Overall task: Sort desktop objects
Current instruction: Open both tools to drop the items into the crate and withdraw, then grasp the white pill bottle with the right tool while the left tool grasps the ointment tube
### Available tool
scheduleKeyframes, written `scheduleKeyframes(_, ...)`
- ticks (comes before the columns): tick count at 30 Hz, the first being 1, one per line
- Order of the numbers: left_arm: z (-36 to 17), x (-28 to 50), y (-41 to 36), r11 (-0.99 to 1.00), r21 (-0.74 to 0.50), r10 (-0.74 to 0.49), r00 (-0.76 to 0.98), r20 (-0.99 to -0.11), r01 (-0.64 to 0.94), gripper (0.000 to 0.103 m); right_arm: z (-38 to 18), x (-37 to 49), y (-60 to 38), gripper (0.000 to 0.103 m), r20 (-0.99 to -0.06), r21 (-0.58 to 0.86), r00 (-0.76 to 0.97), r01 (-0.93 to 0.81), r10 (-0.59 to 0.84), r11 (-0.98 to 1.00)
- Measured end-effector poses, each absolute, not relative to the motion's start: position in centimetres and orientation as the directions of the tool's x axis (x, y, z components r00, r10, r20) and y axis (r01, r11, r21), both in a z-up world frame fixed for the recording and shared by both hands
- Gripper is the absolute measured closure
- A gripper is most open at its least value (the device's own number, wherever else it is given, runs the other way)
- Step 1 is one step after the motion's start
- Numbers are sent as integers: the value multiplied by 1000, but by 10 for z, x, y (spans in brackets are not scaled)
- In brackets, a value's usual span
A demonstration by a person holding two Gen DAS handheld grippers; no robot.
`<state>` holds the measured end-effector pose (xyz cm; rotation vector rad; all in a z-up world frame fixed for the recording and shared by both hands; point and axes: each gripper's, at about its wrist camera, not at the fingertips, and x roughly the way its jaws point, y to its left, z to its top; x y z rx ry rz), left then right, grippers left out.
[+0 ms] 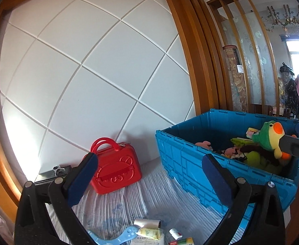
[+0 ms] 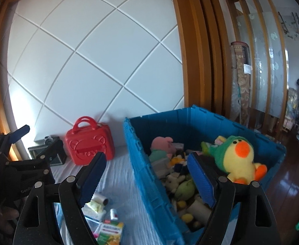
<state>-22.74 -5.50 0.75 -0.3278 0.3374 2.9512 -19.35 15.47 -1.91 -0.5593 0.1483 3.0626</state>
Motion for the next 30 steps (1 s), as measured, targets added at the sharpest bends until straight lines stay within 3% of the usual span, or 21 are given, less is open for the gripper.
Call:
scheduleKeyframes(13,-30,-221,-137,-977,212,-26,-969,-245,-27,0,-80,-195,87,21,-449,77,-889,64,-92,-995)
scheduleKeyframes(19,-62,-239,-152,-977,212,-82,-955,-285,20,0,-142,-240,55,21,-552,61,-812,185,-188,-981)
scheduleKeyframes(22,-87,-252,-154,-974,225,-118,-936,-331,43,0,-188,-271,40,29,-645,66,-728,251,-233,-966)
scheduleKeyframes(27,-141,-270,-157,-967,248,-172,-885,-433,67,0,-268,-323,20,33,-768,33,-602,302,-218,-953)
scheduleKeyframes(30,-172,-275,-162,-967,244,-190,-854,-485,76,0,-312,-353,14,47,-822,28,-532,320,-204,-947)
